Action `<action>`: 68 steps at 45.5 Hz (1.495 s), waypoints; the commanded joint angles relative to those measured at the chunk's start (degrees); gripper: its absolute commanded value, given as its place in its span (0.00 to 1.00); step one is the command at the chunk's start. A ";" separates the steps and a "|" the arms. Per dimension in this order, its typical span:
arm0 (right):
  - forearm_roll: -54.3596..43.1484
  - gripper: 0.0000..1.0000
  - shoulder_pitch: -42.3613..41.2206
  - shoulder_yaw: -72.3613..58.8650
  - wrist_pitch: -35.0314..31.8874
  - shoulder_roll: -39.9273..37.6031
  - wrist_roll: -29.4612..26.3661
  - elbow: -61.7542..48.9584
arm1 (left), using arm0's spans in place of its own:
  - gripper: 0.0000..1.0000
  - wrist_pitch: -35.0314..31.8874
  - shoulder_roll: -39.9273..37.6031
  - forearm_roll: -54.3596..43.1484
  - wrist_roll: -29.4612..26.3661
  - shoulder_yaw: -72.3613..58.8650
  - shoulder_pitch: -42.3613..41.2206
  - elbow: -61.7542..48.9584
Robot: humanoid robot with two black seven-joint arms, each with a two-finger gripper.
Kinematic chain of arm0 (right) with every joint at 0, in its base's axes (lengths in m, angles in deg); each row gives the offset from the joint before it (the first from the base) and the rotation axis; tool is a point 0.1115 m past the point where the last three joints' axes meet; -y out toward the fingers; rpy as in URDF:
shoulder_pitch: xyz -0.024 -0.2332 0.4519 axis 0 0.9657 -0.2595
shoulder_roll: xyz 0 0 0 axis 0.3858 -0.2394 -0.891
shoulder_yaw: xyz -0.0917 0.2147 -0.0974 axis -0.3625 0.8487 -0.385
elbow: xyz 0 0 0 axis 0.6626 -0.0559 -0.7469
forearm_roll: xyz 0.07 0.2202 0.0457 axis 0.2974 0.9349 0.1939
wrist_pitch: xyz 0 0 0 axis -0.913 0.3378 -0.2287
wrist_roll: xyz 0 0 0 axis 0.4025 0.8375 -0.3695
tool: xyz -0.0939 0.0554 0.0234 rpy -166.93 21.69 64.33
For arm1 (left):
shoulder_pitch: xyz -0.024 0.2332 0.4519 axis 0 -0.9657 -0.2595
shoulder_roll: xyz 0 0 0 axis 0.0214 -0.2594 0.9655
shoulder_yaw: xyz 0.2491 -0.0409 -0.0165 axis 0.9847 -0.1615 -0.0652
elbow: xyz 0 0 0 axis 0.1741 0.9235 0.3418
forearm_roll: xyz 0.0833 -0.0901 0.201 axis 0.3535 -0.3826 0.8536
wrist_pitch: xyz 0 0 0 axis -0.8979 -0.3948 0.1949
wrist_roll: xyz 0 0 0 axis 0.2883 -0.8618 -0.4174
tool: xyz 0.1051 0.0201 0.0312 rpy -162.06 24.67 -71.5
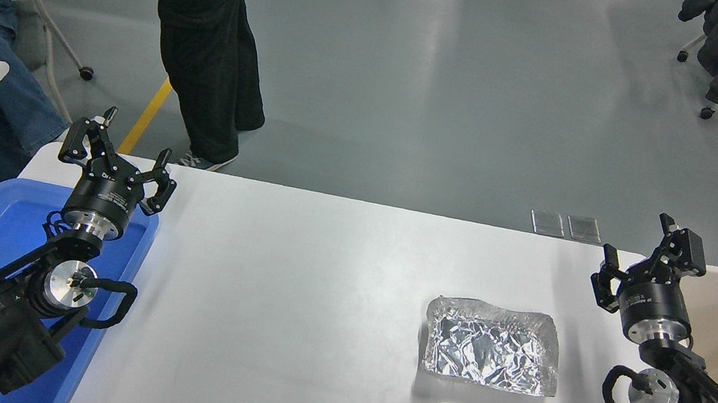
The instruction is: Dispose of the paper cup in the dustbin
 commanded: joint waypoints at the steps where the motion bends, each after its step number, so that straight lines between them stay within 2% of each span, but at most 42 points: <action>1: 0.02 1.00 0.04 -0.30 0.00 0.36 0.09 -0.13 | 1.00 0.00 0.00 0.00 0.09 0.08 0.07 0.00; 55: -0.95 1.00 -0.22 -1.88 -0.44 -0.43 0.01 -0.04 | 1.00 0.09 0.00 0.00 0.09 -0.01 0.07 0.00; 68: -0.16 1.00 -0.49 -1.97 -2.81 -2.44 -2.81 2.15 | 1.00 0.00 0.00 0.00 0.00 -0.01 0.07 0.00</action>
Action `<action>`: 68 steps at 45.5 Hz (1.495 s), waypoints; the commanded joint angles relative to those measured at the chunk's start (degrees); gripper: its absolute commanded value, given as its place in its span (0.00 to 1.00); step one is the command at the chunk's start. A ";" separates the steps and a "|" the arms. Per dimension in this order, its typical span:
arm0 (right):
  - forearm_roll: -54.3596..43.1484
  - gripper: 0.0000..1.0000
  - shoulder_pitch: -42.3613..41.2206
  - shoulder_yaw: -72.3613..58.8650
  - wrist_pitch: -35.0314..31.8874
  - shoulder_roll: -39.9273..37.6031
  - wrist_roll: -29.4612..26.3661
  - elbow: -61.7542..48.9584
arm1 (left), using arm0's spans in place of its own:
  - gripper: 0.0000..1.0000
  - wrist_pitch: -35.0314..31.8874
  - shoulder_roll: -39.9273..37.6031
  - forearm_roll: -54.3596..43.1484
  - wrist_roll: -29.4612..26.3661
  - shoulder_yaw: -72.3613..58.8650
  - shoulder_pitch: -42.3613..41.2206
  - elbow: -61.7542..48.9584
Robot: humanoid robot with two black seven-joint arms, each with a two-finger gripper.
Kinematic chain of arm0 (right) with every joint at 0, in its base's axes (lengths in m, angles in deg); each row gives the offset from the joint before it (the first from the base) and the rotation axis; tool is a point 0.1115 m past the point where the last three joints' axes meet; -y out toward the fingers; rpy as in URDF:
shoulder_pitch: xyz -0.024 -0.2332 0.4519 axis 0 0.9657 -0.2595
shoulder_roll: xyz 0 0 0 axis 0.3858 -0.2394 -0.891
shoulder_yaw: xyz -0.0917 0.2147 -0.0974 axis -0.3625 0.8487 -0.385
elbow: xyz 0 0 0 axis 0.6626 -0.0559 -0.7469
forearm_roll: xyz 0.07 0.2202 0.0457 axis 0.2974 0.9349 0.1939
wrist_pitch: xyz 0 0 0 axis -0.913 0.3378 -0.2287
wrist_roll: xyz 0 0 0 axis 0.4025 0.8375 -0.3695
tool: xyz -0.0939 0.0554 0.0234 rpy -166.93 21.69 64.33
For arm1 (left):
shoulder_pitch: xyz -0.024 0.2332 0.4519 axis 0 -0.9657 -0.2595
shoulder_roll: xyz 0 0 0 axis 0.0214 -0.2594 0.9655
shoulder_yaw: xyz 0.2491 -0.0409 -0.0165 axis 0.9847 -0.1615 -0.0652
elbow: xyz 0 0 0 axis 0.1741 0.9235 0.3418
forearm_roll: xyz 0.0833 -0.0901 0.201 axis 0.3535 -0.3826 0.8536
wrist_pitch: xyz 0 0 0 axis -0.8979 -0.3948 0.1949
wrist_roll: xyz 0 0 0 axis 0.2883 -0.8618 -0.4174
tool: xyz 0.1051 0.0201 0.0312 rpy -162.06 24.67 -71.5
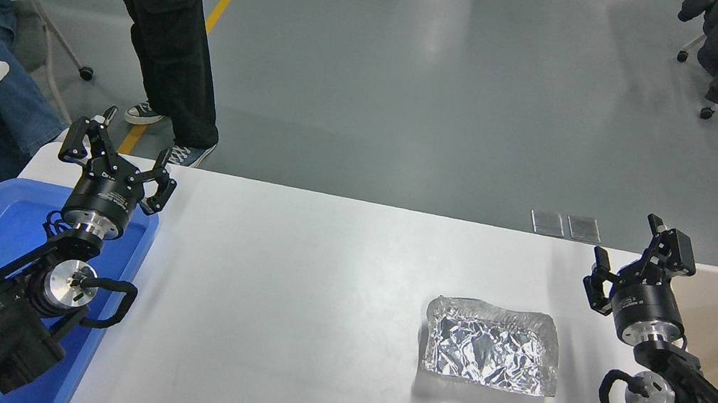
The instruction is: Dispose of the paper cup in the dustbin
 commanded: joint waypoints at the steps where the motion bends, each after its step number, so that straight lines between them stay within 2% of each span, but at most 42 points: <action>1: 0.92 1.00 0.26 -0.04 -1.42 -3.45 -1.78 2.39 | 1.00 0.00 0.00 0.00 -0.02 0.01 0.00 0.00; 15: 1.81 1.00 0.79 -0.04 -1.16 -4.08 -2.84 3.89 | 1.00 0.09 0.00 0.09 0.07 0.09 0.00 -0.09; 30: 1.37 1.00 2.81 -1.79 3.59 -11.28 -9.43 21.29 | 1.00 0.09 0.00 0.09 0.07 0.09 0.00 0.00; 43: -12.86 1.00 -2.02 -13.48 2.44 -22.61 -10.48 29.98 | 1.00 0.09 0.00 0.09 0.07 0.09 0.00 -0.09; 48: -19.19 1.00 -5.36 -17.70 2.62 -27.36 -14.43 35.61 | 1.00 0.09 0.00 0.09 0.07 0.09 0.00 -0.09; 57: -24.02 1.00 -7.47 -18.24 2.53 -32.81 -20.59 44.84 | 1.00 0.09 0.00 0.09 0.07 0.09 0.00 -0.09; 68: -35.19 1.00 -8.61 -19.20 2.27 -34.66 -28.32 51.53 | 1.00 0.09 0.00 0.09 0.07 0.09 0.00 -0.09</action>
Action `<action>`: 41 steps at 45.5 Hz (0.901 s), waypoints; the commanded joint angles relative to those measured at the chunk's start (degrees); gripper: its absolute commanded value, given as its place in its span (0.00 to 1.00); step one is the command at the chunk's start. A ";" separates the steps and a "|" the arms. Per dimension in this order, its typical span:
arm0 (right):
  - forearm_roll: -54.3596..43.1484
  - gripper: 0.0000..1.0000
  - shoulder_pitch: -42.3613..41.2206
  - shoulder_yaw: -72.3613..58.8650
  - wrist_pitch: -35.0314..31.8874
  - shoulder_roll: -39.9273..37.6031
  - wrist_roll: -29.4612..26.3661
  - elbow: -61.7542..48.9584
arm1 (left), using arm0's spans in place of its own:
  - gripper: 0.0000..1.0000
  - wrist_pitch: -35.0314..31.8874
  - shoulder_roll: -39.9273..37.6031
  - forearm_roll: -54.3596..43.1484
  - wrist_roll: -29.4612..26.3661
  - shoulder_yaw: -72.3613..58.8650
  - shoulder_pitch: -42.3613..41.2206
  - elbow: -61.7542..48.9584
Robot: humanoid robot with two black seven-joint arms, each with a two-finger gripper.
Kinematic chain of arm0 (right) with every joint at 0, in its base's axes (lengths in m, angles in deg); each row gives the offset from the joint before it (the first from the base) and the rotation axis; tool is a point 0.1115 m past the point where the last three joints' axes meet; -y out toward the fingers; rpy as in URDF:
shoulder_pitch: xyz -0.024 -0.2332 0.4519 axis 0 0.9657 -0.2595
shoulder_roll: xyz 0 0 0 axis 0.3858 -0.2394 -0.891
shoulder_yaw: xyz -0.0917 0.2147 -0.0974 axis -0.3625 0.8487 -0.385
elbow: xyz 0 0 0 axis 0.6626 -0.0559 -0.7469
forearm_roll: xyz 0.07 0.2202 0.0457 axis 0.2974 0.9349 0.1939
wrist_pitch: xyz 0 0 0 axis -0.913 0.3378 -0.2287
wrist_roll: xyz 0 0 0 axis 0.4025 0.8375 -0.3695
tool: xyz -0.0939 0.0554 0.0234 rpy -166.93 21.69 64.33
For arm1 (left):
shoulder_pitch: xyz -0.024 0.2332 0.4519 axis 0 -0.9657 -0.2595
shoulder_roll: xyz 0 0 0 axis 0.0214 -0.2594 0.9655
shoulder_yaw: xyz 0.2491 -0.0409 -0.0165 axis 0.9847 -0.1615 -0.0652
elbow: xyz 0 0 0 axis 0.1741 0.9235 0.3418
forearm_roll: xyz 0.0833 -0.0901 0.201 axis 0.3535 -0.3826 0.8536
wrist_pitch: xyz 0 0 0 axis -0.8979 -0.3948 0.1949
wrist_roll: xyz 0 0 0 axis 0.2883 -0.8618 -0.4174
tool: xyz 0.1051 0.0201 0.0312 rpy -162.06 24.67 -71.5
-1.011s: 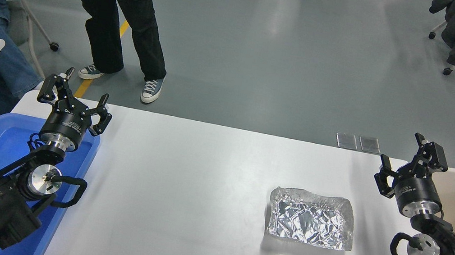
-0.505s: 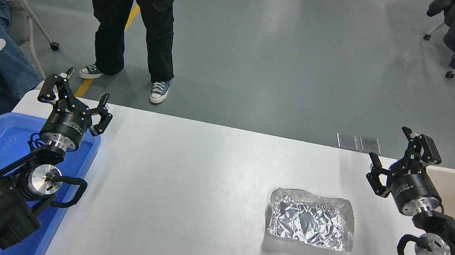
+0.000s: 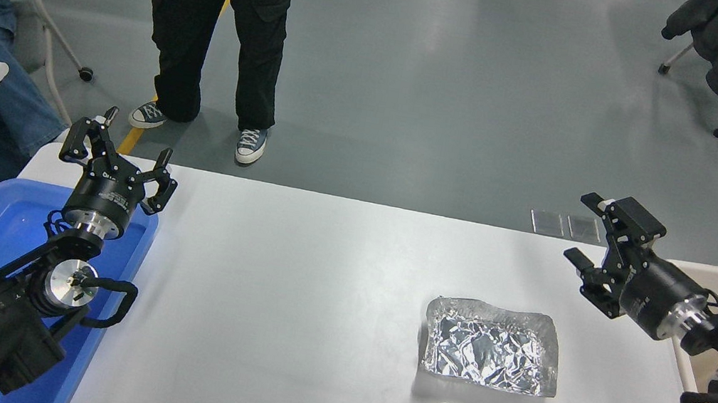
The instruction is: Dispose of the paper cup in the dustbin
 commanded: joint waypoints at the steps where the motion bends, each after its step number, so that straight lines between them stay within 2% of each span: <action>1: -10.71 1.00 -1.86 -2.44 -0.23 -3.29 -7.39 7.83 | 1.00 0.00 0.00 0.01 0.00 0.00 0.08 0.00; 5: -16.42 1.00 -3.27 -5.16 -0.31 -3.02 -8.01 8.45 | 1.00 0.00 0.00 0.01 0.00 0.00 -0.01 0.00; 23: -36.11 1.00 -22.95 -33.37 -0.49 3.30 -9.68 10.12 | 1.00 0.00 0.00 0.01 0.00 0.00 -0.01 0.00; 27: -37.79 1.00 -26.55 -38.82 -1.10 5.15 -9.42 10.20 | 1.00 0.00 0.00 -0.08 0.00 0.00 -0.01 0.00; 33: -38.40 1.00 -29.37 -44.89 -6.28 8.92 -9.42 10.12 | 1.00 0.00 0.00 -0.08 0.00 0.00 -0.01 0.00; 41: -40.16 1.00 -31.92 -48.76 -7.34 11.65 -8.98 10.12 | 1.00 0.00 -0.08 0.01 0.00 0.00 -0.01 0.00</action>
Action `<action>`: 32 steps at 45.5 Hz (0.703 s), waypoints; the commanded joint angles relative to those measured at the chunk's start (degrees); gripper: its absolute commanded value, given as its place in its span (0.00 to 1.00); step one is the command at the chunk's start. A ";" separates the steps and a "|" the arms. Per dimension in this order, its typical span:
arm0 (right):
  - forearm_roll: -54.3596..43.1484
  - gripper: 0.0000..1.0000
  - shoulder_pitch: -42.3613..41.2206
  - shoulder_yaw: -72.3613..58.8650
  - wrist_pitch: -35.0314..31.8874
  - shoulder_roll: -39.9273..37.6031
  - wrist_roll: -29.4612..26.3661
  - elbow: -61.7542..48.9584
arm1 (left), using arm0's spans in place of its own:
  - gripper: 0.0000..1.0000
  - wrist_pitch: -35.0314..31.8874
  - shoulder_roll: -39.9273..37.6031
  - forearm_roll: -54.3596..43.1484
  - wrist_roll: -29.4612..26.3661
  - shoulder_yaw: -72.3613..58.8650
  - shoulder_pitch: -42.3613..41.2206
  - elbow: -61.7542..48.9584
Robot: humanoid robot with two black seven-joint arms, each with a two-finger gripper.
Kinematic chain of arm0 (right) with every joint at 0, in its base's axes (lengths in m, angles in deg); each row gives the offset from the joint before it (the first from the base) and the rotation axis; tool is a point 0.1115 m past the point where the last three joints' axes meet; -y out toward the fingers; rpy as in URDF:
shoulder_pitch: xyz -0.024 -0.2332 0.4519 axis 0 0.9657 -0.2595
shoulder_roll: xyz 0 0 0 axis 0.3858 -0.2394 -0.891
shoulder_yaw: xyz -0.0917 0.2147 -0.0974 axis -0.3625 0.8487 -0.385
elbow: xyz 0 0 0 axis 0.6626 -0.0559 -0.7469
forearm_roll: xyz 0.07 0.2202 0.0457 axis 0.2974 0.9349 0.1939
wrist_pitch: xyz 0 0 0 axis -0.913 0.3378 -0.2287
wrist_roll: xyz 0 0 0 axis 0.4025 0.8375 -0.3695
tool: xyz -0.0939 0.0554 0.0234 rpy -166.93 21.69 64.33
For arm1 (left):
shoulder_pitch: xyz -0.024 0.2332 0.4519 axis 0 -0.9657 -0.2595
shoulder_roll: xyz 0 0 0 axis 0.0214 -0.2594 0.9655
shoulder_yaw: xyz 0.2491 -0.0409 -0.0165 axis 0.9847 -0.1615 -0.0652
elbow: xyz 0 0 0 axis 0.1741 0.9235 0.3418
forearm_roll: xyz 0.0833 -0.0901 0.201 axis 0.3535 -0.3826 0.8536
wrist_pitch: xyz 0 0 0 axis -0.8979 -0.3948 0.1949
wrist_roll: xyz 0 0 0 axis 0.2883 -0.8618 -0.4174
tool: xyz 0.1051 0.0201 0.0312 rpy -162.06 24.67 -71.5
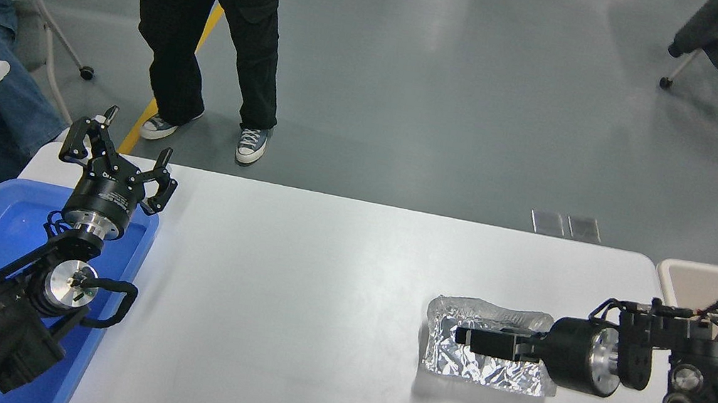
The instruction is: Dispose of the paper cup in the dustbin
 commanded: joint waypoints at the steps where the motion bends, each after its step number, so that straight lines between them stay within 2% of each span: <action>1: -3.53 1.00 -5.32 -8.63 -2.74 4.60 0.21 0.16 | 1.00 0.09 -0.04 0.02 0.01 0.00 -0.01 0.00; 13: -7.40 1.00 -5.24 -10.74 -2.92 7.76 0.48 -0.89 | 1.00 0.09 -0.04 0.02 0.01 0.00 -0.01 0.00; 32: -7.58 0.98 -3.22 -10.74 -2.30 10.40 0.48 -4.32 | 1.00 0.09 -0.04 0.02 0.01 0.00 -0.01 0.00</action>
